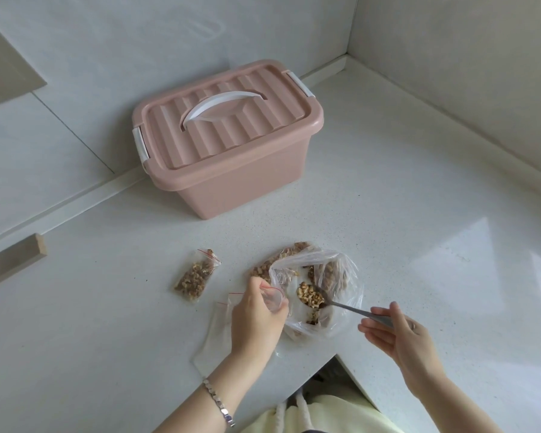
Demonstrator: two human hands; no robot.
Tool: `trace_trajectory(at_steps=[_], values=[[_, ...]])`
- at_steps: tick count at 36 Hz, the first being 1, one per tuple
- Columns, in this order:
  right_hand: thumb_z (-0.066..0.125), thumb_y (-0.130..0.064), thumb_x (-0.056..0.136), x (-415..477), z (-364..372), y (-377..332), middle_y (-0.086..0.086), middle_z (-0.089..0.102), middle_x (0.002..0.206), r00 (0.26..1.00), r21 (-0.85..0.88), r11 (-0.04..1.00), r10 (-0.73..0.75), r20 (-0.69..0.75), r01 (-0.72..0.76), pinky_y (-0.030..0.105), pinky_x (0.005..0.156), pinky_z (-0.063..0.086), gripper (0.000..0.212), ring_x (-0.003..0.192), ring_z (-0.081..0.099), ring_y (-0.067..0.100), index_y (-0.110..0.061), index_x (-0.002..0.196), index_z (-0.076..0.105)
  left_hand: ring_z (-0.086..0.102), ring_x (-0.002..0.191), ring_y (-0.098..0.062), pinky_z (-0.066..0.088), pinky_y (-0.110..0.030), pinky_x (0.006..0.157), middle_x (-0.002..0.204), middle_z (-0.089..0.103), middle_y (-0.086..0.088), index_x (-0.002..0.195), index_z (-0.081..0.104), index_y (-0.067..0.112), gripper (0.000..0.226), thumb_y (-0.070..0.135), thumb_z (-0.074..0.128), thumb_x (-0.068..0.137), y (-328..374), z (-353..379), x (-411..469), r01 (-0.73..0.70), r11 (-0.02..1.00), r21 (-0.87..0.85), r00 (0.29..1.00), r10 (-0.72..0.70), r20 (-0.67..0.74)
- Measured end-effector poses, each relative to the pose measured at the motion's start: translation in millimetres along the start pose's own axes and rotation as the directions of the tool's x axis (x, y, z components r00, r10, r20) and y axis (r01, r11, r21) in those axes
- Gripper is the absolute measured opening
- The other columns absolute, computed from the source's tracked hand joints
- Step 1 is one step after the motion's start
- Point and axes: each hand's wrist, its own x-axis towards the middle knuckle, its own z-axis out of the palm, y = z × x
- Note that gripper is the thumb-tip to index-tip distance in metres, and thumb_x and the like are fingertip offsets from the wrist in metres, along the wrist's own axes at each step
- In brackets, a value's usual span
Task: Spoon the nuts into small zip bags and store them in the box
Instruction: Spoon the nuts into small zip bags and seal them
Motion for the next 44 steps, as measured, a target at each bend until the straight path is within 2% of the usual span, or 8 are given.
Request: trace_trajectory(at_steps=[7,13,17,21,27,30,36,44], values=[[0.038,-0.030,0.097,-18.0,10.7,-23.6,0.014,0.071,0.069,0.991,0.135,0.984,-0.125,0.036,0.119,0.023,0.059,0.058,0.038,0.068,0.071,0.023,-0.001,0.090,0.062,0.059,0.084,-0.005,0.047,-0.021,0.068,0.090,0.061,0.009,0.094,0.044,0.024,0.035,0.026,0.073,0.076,13.8,-0.3,1.2,-0.121,0.986,-0.114,0.992,0.115,-0.061],[0.039,-0.034,0.094,-32.6,25.0,-35.1,0.013,0.071,0.068,0.976,0.183,0.962,-0.213,0.044,0.202,0.022,0.059,0.057,0.040,0.069,0.071,0.023,-0.002,0.088,0.062,0.058,0.086,-0.016,0.048,-0.028,0.074,0.090,0.056,0.005,0.097,0.041,0.022,0.039,0.026,0.073,0.076,22.6,7.5,4.9,-0.119,0.979,-0.164,0.993,0.120,-0.007],[0.059,-0.061,0.067,-40.8,32.2,-36.8,0.016,0.071,0.070,0.954,0.156,0.943,-0.298,0.014,0.293,0.023,0.059,0.057,0.062,0.071,0.071,0.026,-0.003,0.086,0.064,0.054,0.088,-0.013,0.039,-0.011,0.069,0.091,0.053,0.005,0.099,0.039,0.022,0.038,0.025,0.072,0.078,28.6,9.9,7.4,-0.108,0.973,-0.203,0.993,0.113,0.017],[0.066,-0.080,0.042,-46.9,34.5,-33.0,0.019,0.071,0.075,0.926,0.101,0.921,-0.377,-0.010,0.376,0.023,0.061,0.056,0.083,0.073,0.071,0.027,-0.007,0.082,0.068,0.055,0.091,-0.014,0.047,-0.021,0.074,0.096,0.056,0.002,0.102,0.041,0.022,0.039,0.026,0.071,0.078,32.1,12.0,8.7,-0.098,0.966,-0.240,0.994,0.104,0.015],[0.061,-0.082,0.051,-51.7,36.3,-29.1,0.015,0.072,0.076,0.889,0.037,0.888,-0.459,-0.007,0.458,0.022,0.063,0.056,0.076,0.075,0.071,0.026,-0.012,0.080,0.069,0.053,0.093,-0.012,0.045,-0.014,0.072,0.092,0.050,0.012,0.104,0.040,0.024,0.041,0.022,0.072,0.078,34.0,12.1,8.8,-0.094,0.961,-0.259,0.995,0.101,0.014],[0.058,-0.080,0.057,-54.1,35.9,-27.6,0.013,0.072,0.076,0.869,0.004,0.869,-0.495,0.006,0.495,0.022,0.064,0.056,0.069,0.076,0.071,0.025,-0.015,0.077,0.071,0.053,0.093,-0.013,0.044,-0.013,0.071,0.095,0.052,0.006,0.111,0.041,0.020,0.044,0.024,0.071,0.079,33.5,13.0,9.2,-0.095,0.966,-0.242,0.995,0.102,0.020],[0.048,-0.078,0.069,-60.7,37.0,-27.4,0.001,0.073,0.077,0.801,-0.116,0.793,-0.598,0.035,0.598,0.019,0.067,0.055,0.057,0.076,0.070,0.016,-0.028,0.081,0.072,0.054,0.095,-0.013,0.048,-0.024,0.081,0.092,0.052,0.009,0.119,0.043,0.014,0.051,0.025,0.072,0.078,33.6,13.9,9.5,-0.094,0.966,-0.242,0.995,0.100,0.012],[0.038,-0.054,0.092,-60.5,33.6,-26.4,-0.025,0.068,0.089,0.607,-0.357,0.521,-0.770,0.196,0.775,0.008,0.072,0.048,0.027,0.079,0.066,-0.002,-0.049,0.095,0.064,0.054,0.093,-0.010,0.050,-0.019,0.078,0.097,0.052,0.010,0.108,0.041,0.026,0.041,0.023,0.070,0.079,32.3,13.2,7.3,-0.079,0.947,-0.310,0.995,0.095,0.037]])
